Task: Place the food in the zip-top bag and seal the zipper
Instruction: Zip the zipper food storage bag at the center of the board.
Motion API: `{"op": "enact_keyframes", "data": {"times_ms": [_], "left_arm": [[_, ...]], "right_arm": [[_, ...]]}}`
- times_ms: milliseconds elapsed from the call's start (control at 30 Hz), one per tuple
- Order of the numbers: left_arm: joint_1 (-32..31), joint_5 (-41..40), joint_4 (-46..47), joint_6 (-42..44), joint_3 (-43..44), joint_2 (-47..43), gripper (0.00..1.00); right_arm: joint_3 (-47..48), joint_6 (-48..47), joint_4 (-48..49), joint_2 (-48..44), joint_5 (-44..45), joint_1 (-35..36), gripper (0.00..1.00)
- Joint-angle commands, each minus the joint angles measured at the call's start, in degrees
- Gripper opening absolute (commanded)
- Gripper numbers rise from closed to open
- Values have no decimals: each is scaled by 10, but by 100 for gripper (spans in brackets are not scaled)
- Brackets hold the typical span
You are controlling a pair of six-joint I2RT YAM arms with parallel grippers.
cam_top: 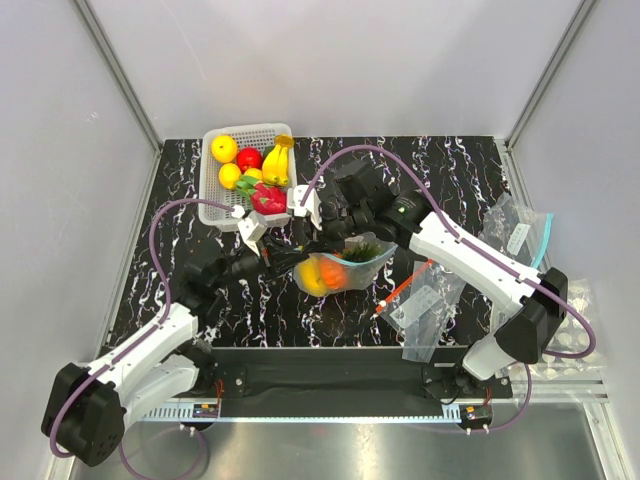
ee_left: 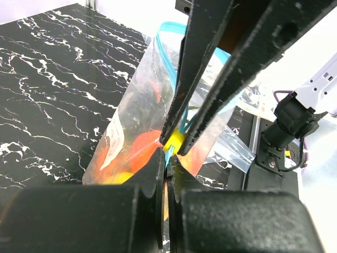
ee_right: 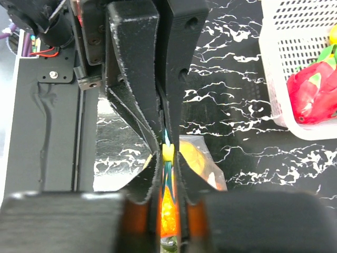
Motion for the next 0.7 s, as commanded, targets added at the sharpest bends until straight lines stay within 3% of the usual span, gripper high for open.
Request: {"op": "enact_keyframes", "data": {"times_ms": [0, 67, 667], "left_arm": [[6, -12, 26, 2, 8, -4, 0], [7, -13, 25, 2, 8, -6, 0], [65, -87, 84, -84, -70, -82, 0]], "right_arm": [[8, 0, 11, -20, -2, 6, 8], [11, 0, 6, -17, -1, 6, 0], [-28, 24, 14, -49, 58, 5, 0]]}}
